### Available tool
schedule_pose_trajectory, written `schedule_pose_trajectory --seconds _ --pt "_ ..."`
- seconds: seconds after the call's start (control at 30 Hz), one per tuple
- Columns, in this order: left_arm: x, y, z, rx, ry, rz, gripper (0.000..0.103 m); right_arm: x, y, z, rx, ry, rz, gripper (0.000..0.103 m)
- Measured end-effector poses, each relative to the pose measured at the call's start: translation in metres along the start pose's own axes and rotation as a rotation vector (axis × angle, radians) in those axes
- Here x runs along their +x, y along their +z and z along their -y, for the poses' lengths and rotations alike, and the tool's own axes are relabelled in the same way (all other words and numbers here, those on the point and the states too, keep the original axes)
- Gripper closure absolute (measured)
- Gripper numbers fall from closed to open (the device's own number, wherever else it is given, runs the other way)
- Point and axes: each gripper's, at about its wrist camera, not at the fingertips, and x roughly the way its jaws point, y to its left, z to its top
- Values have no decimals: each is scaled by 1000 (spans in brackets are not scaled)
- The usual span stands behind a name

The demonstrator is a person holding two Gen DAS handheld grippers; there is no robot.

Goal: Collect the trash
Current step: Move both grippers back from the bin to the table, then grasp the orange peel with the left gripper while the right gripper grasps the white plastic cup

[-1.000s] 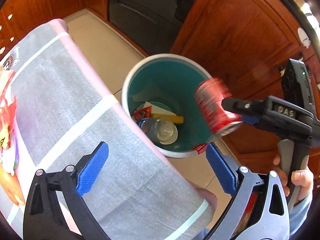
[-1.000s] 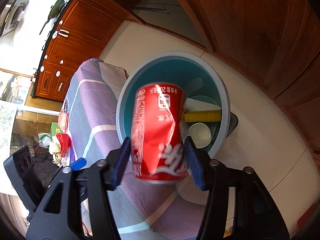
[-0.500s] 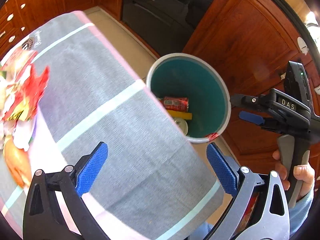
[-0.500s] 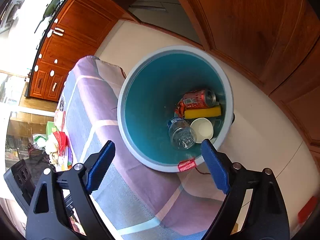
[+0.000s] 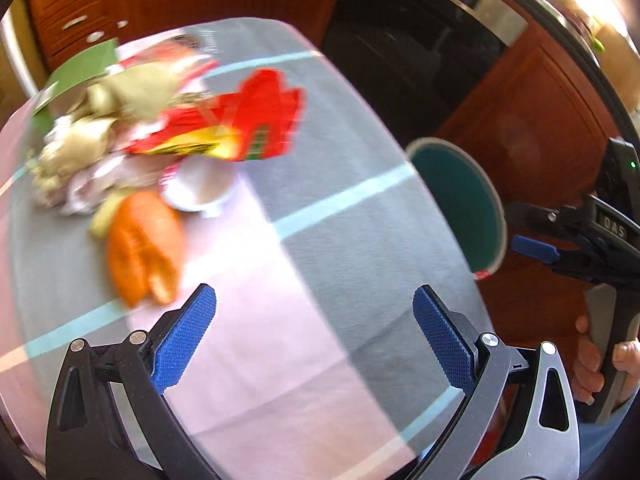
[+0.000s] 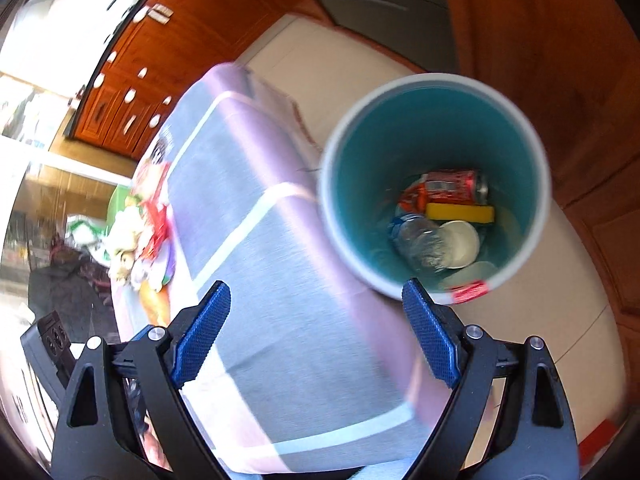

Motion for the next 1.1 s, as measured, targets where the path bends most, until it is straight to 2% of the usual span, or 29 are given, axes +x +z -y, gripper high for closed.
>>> schedule_pose_trajectory --seconds 0.2,0.33,0.53,0.87,0.93,0.97,1.0,1.1 --pt "-12 -10 -74 -181 41 70 4 28 -11 -51 -85 8 -53 19" --pt "-1 -8 -100 -228 66 78 4 47 -17 -76 -115 14 -83 19" --pt "19 0 -107 -231 81 79 4 72 -18 -101 -145 7 -127 19" --pt "43 21 -93 -197 90 110 5 95 -10 -125 -168 9 -163 19" --pt "44 22 -90 -181 98 128 17 99 -10 -131 -175 7 -169 19" --pt "41 21 -91 -173 110 139 35 101 -10 -134 -181 7 -171 19" --pt "40 21 -92 -172 92 141 47 102 -10 -139 -186 7 -172 19" --pt "34 16 -105 -193 21 129 60 106 -10 -154 -207 6 -172 19"
